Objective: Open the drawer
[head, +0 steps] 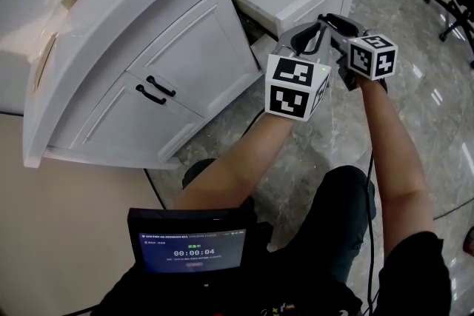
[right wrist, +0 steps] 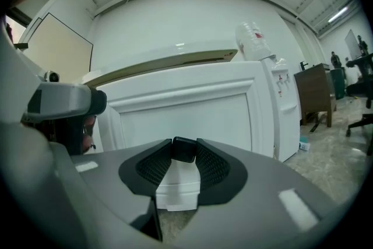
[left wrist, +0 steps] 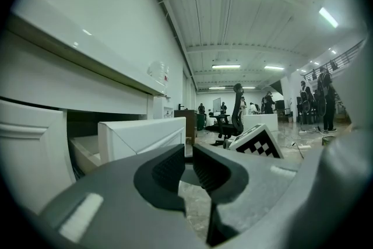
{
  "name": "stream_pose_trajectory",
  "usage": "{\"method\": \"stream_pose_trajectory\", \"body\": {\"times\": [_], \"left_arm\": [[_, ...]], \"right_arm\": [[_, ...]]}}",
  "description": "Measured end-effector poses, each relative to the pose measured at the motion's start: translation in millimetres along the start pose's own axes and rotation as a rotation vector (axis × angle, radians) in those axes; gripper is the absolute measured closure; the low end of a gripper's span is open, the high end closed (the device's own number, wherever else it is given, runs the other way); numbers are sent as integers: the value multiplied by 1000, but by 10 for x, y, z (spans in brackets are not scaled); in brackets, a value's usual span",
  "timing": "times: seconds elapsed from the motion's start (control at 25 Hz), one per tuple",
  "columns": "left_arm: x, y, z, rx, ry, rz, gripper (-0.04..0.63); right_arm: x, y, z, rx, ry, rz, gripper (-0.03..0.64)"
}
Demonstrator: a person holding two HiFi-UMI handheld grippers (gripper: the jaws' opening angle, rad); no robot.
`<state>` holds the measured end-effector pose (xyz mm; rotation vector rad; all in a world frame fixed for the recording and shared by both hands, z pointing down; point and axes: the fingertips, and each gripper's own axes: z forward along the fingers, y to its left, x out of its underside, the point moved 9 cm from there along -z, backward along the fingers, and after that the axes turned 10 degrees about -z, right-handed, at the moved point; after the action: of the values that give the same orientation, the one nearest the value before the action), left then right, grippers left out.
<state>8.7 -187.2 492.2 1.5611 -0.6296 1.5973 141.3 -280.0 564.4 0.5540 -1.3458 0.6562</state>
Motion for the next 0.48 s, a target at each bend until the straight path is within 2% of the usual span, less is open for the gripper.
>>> {"method": "stream_pose_trajectory", "body": {"times": [0.36,0.44,0.48], "left_arm": [[-53,13,33,27,-17,4,546],[-93,-1,40,42,-19,3,546],[-115,-16,45,52,-16,3,546]], "right_arm": [[-51,55,-30,29,14,-103,448],[-119,66,-148,61,-24,-116,503],[-169,73,-220,79,-41,-121,509]]}}
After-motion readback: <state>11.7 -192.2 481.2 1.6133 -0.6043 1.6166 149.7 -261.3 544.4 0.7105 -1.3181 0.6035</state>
